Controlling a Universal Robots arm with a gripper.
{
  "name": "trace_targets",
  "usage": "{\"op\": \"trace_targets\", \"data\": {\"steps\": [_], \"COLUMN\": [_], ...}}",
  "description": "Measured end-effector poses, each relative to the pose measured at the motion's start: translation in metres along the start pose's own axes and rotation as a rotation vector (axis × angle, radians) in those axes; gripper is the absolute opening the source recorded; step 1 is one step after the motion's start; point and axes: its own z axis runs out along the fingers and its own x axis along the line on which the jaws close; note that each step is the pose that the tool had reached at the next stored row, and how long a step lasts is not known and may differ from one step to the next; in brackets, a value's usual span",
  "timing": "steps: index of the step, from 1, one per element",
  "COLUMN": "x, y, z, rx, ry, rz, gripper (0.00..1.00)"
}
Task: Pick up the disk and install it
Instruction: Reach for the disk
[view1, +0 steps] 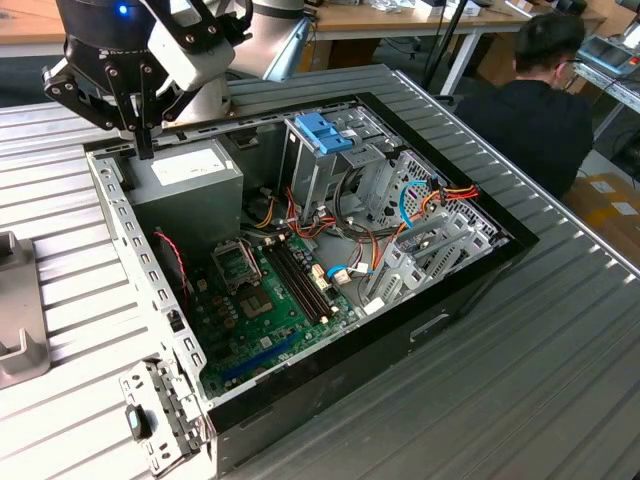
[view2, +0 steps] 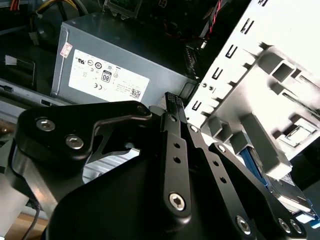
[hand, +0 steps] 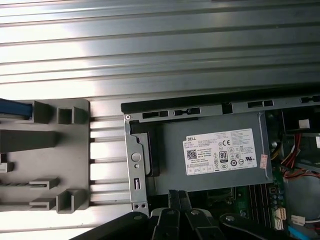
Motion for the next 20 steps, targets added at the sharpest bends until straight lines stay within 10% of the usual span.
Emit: {"op": "trace_targets", "data": {"steps": [20], "x": [0.0134], "y": [-0.001], "z": [-0.0004], "rx": [0.0], "ry": [-0.0001], "rz": [0.0], "gripper": [0.1]}}
